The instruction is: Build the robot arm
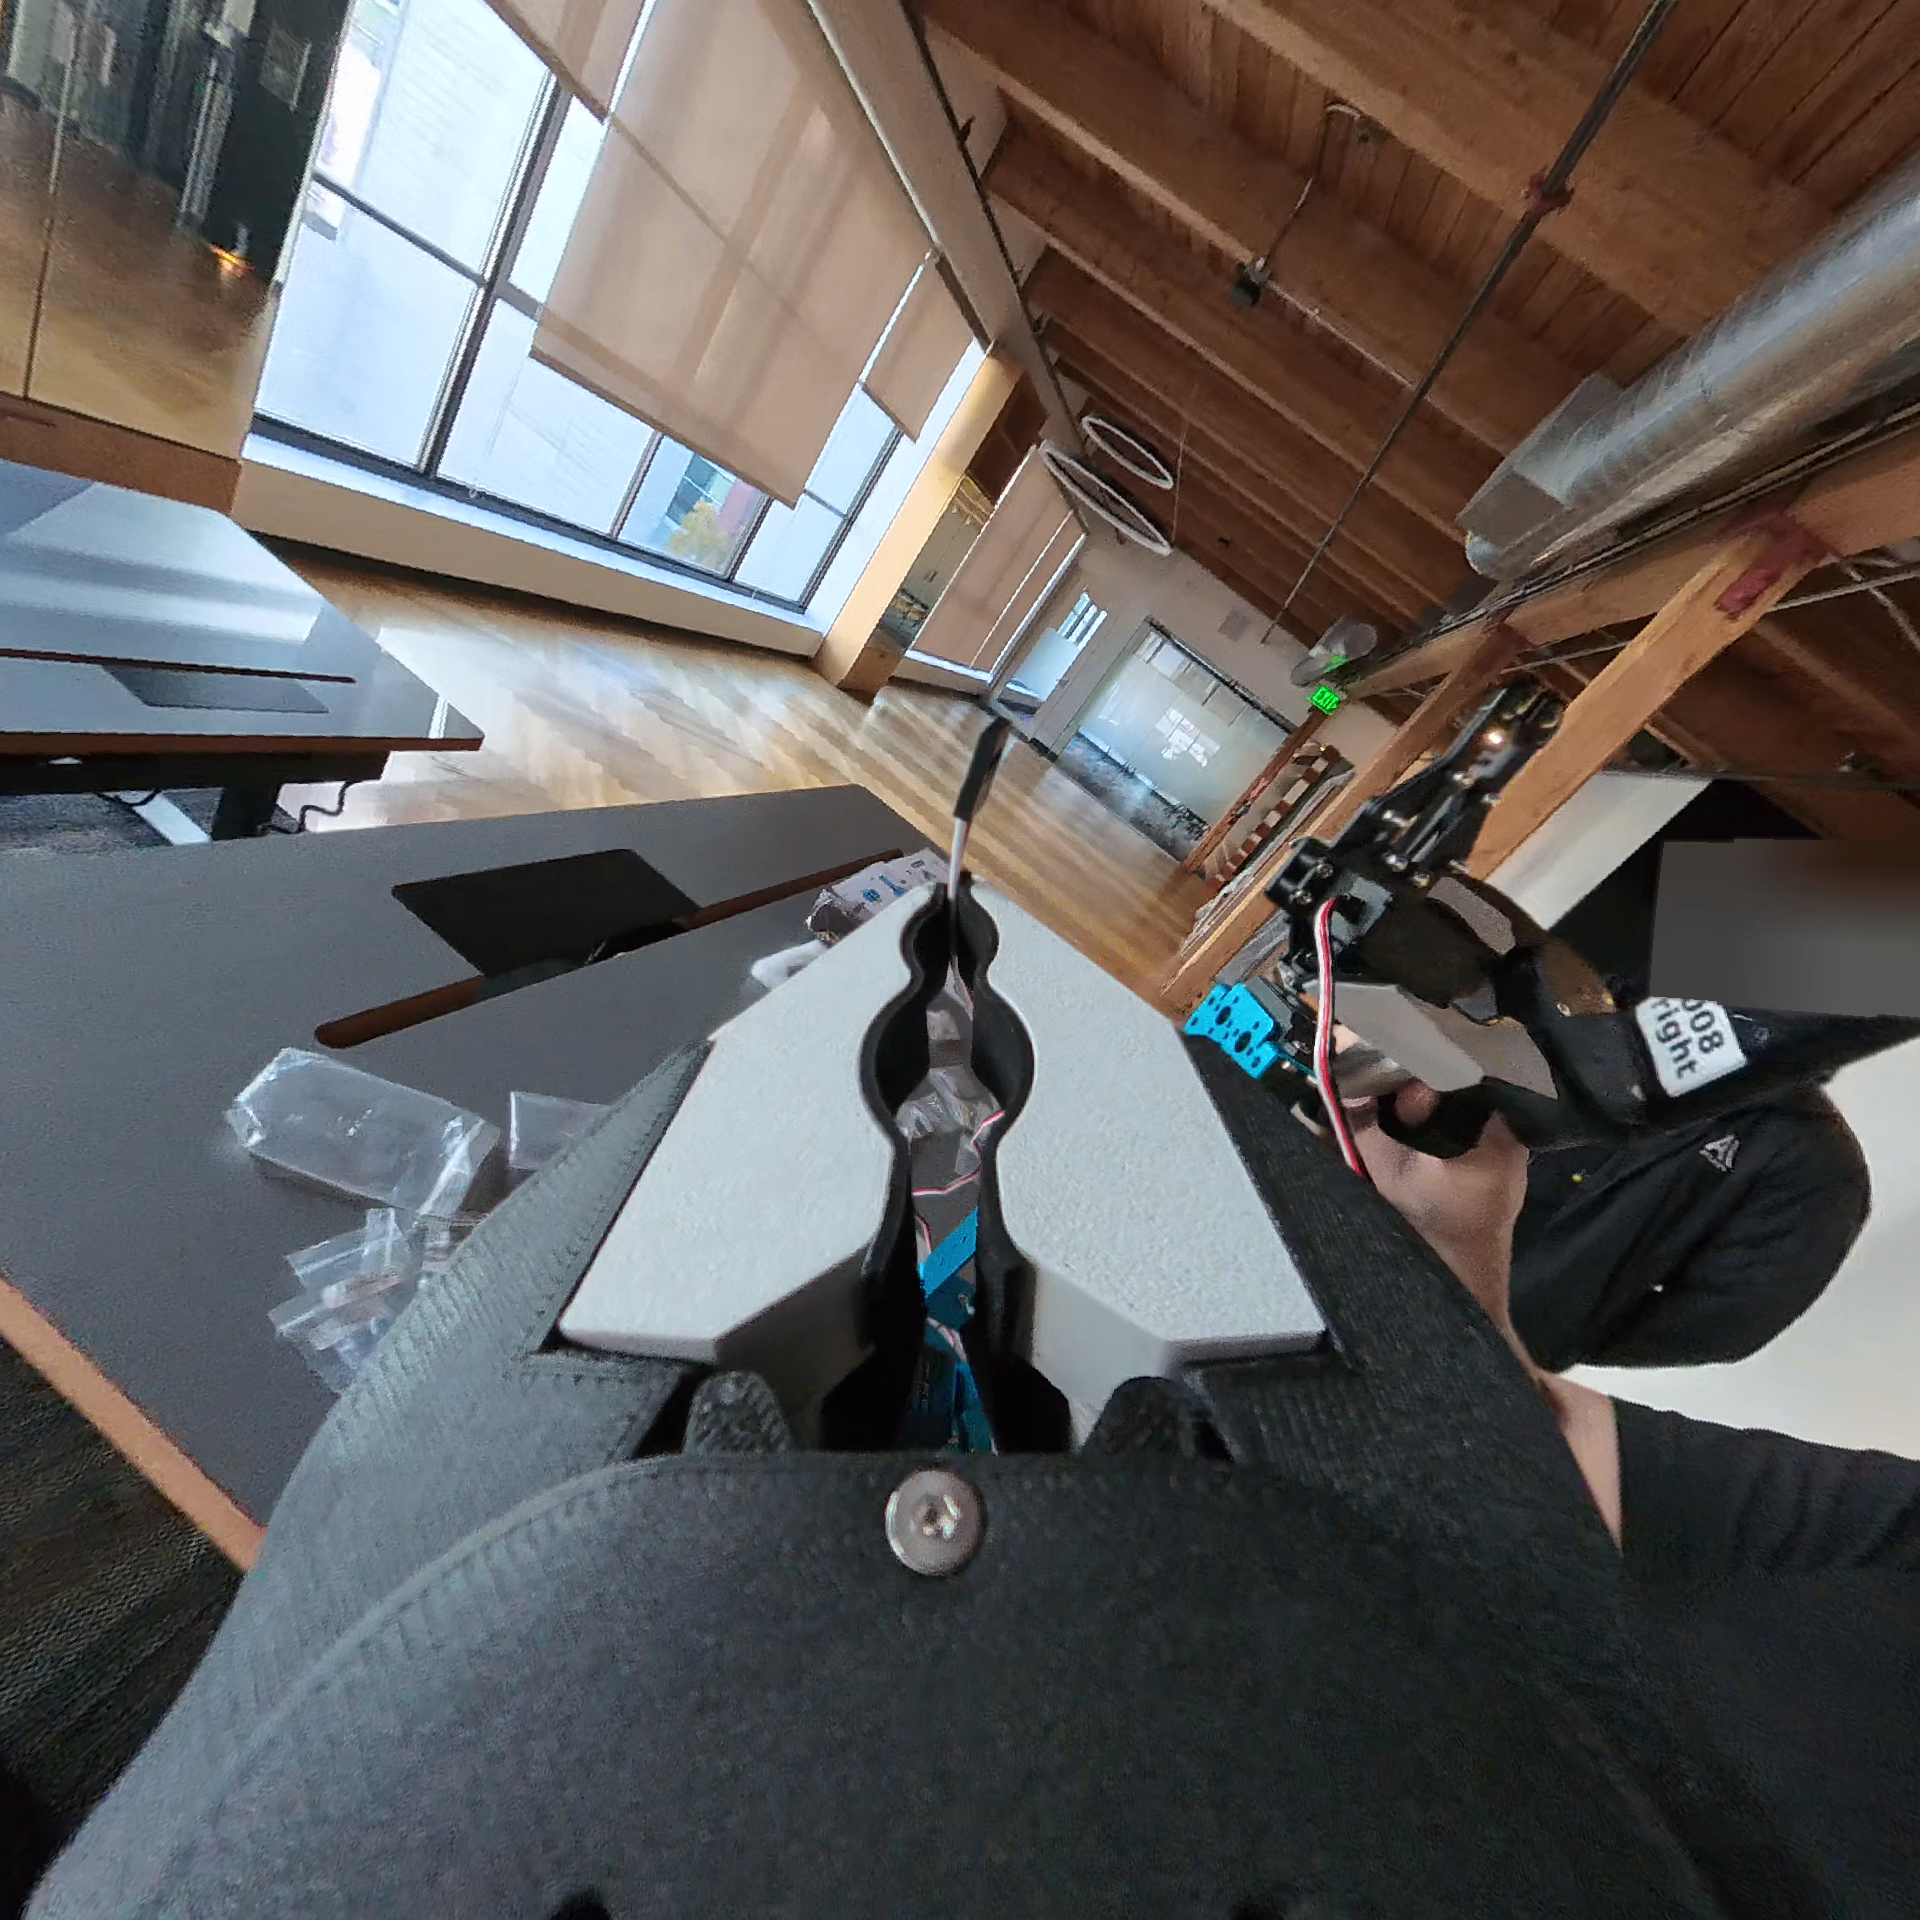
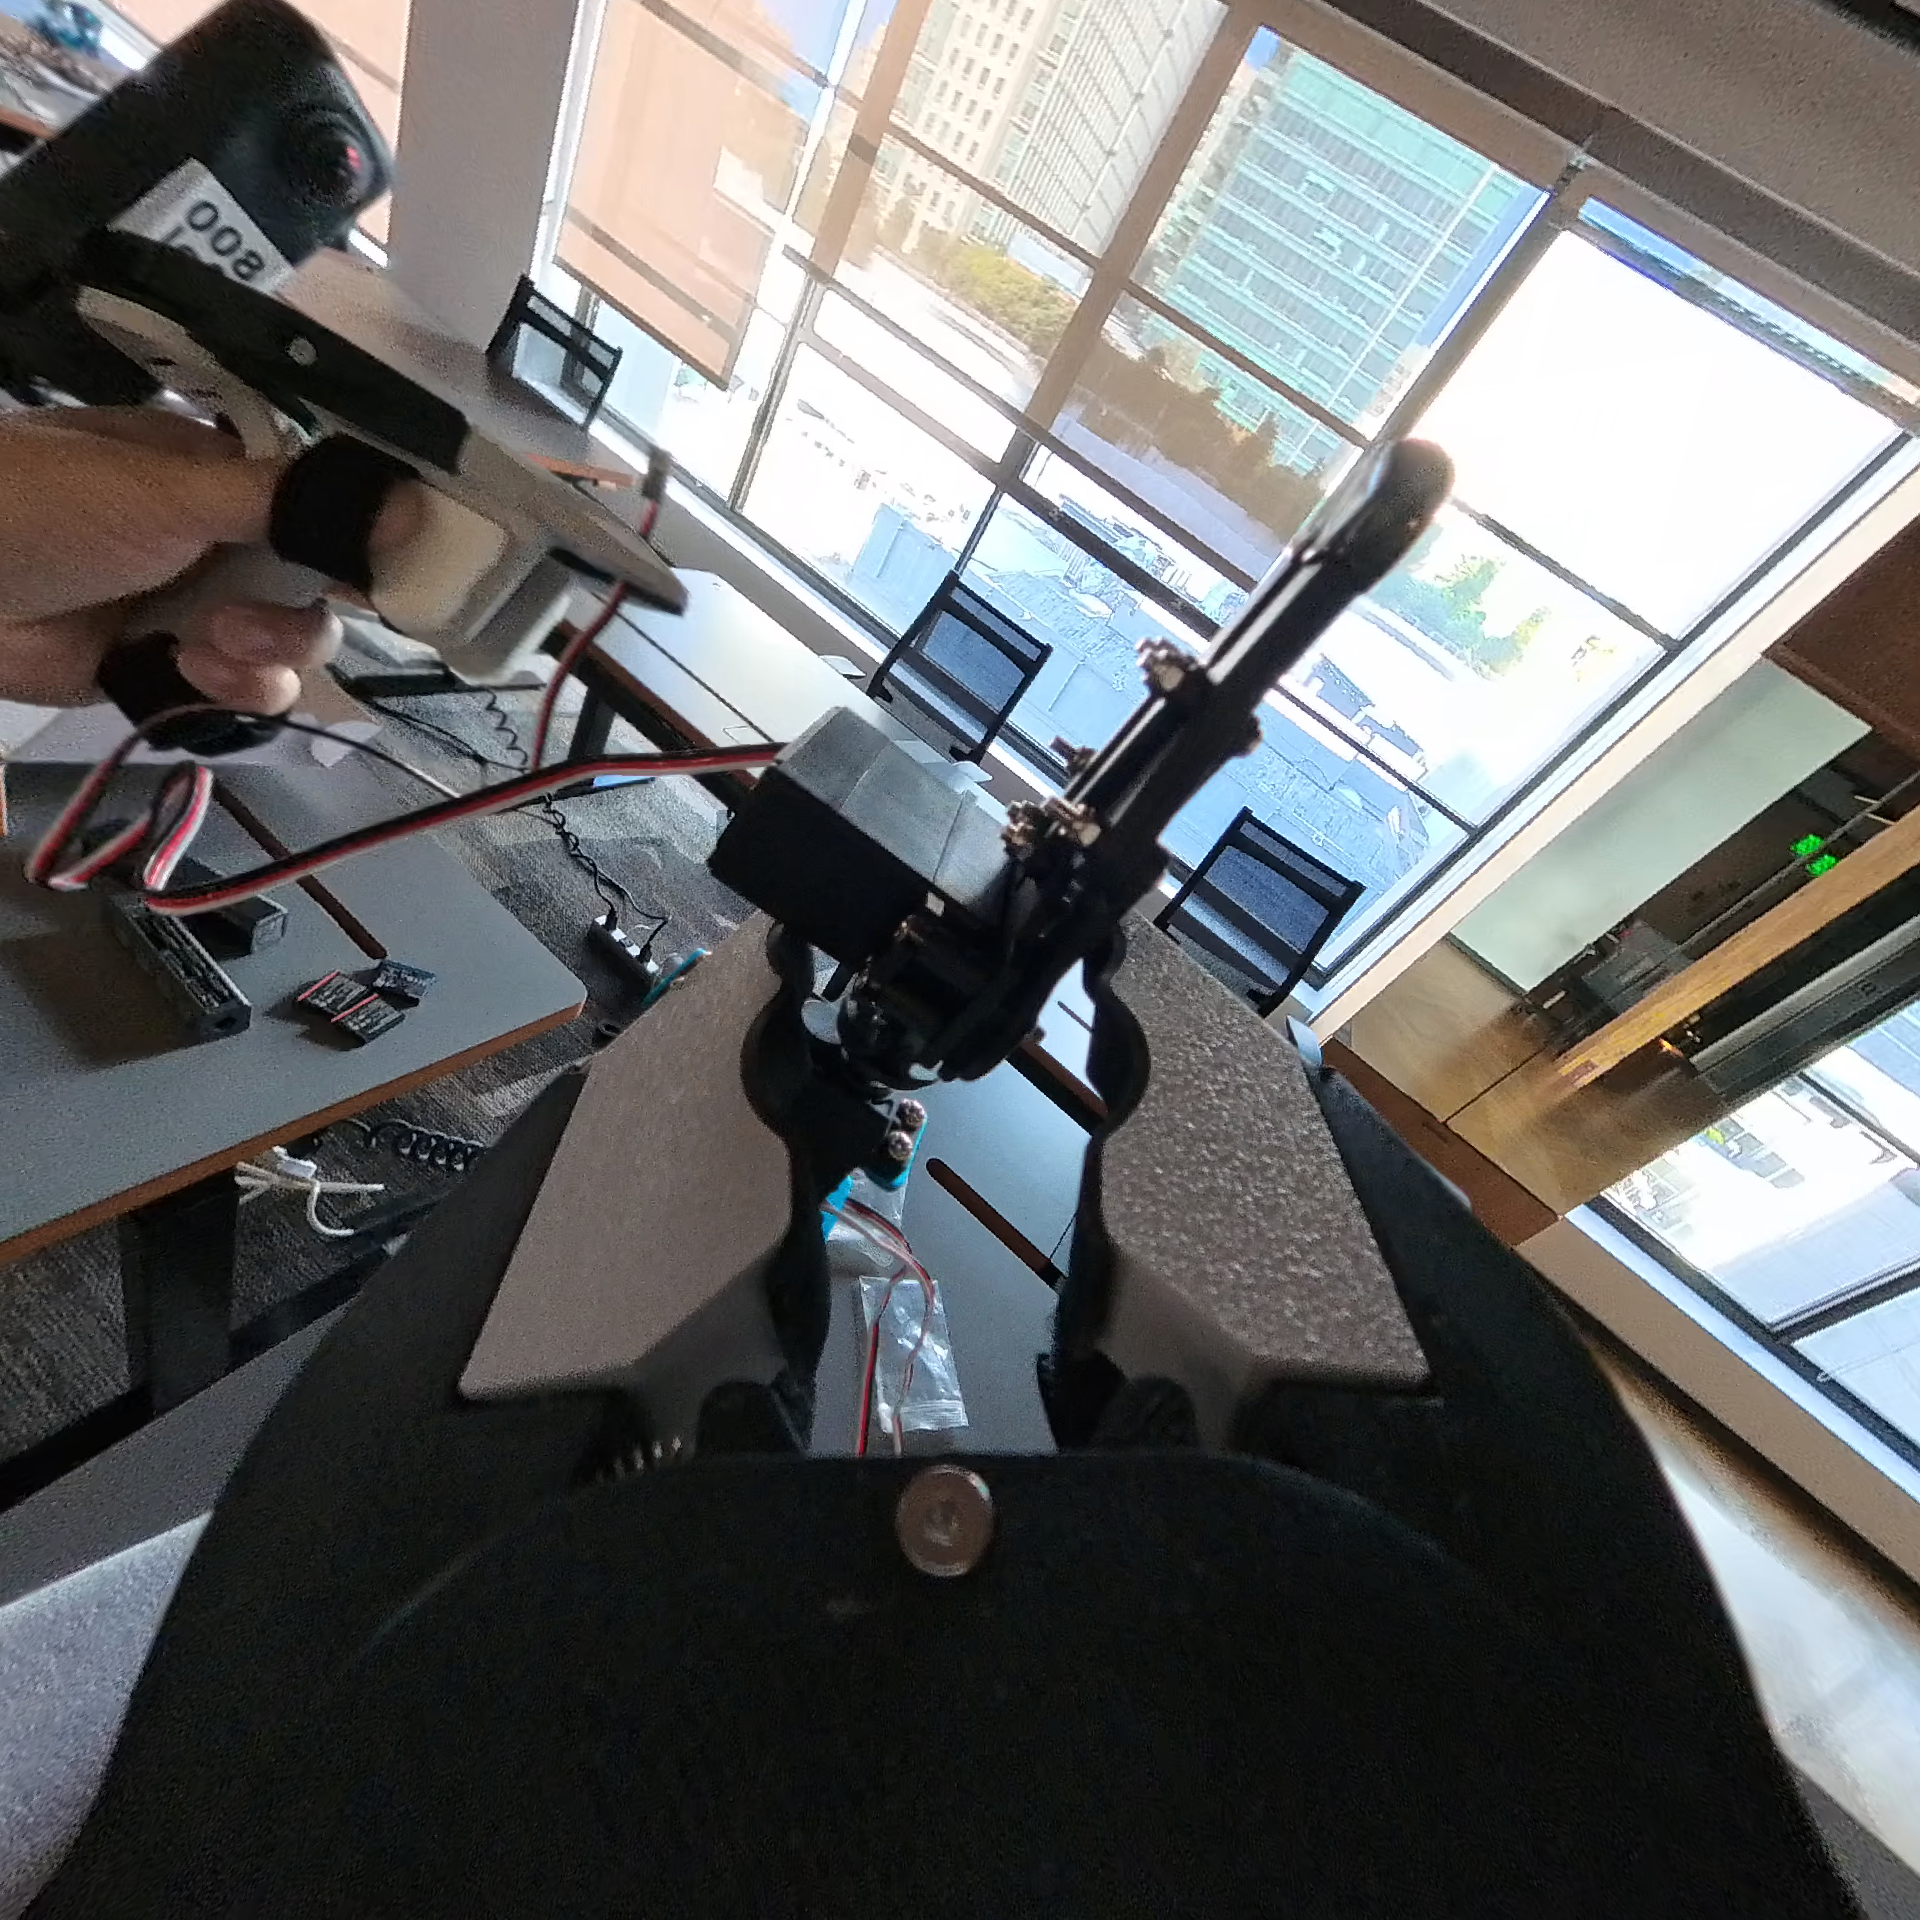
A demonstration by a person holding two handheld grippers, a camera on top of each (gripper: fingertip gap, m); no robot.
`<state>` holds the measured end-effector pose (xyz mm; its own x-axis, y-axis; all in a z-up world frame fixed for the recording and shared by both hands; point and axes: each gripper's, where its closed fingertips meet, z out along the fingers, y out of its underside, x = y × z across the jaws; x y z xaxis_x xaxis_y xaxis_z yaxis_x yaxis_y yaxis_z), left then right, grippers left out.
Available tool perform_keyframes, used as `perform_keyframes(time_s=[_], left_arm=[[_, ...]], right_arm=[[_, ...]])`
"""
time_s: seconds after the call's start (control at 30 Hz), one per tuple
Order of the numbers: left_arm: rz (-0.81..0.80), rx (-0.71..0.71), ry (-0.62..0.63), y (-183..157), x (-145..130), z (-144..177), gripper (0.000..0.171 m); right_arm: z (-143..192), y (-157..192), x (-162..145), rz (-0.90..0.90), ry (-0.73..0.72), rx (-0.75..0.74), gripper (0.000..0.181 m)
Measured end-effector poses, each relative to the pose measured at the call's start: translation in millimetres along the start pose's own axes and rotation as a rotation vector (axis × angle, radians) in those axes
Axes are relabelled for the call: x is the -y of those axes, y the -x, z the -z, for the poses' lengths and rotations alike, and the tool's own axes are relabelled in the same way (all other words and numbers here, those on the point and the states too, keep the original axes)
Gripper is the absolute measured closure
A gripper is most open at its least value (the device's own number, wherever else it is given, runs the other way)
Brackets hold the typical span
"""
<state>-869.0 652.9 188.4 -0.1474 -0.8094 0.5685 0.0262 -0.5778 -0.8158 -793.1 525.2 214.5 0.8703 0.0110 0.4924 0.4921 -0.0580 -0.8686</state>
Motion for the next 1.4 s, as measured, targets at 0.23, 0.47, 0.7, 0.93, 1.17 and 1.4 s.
perform_keyframes(time_s=[0.23,0.47,0.7,0.93,1.17,1.4], left_arm=[[-0.025,-0.046,0.094,-5,-10,-27,0.171],[-0.028,-0.247,0.230,-14,-3,-60,0.171],[-0.054,-0.342,0.310,-13,-16,-92,0.171],[-0.023,-0.547,0.464,-20,-54,-116,0.171],[-0.022,-0.822,0.663,-31,-123,-127,0.171],[-0.051,-0.901,0.782,-37,-164,-125,0.171]], right_arm=[[0,8,2,0.024,0.039,-0.010,0.126],[44,11,-3,-0.427,-0.134,-0.212,0.108],[12,35,-31,-0.360,0.026,-0.487,0.087],[26,43,-54,-0.307,0.101,-0.633,0.092],[42,52,-93,-0.292,0.179,-0.475,0.129],[35,56,-116,-0.504,0.193,-0.333,0.125]])
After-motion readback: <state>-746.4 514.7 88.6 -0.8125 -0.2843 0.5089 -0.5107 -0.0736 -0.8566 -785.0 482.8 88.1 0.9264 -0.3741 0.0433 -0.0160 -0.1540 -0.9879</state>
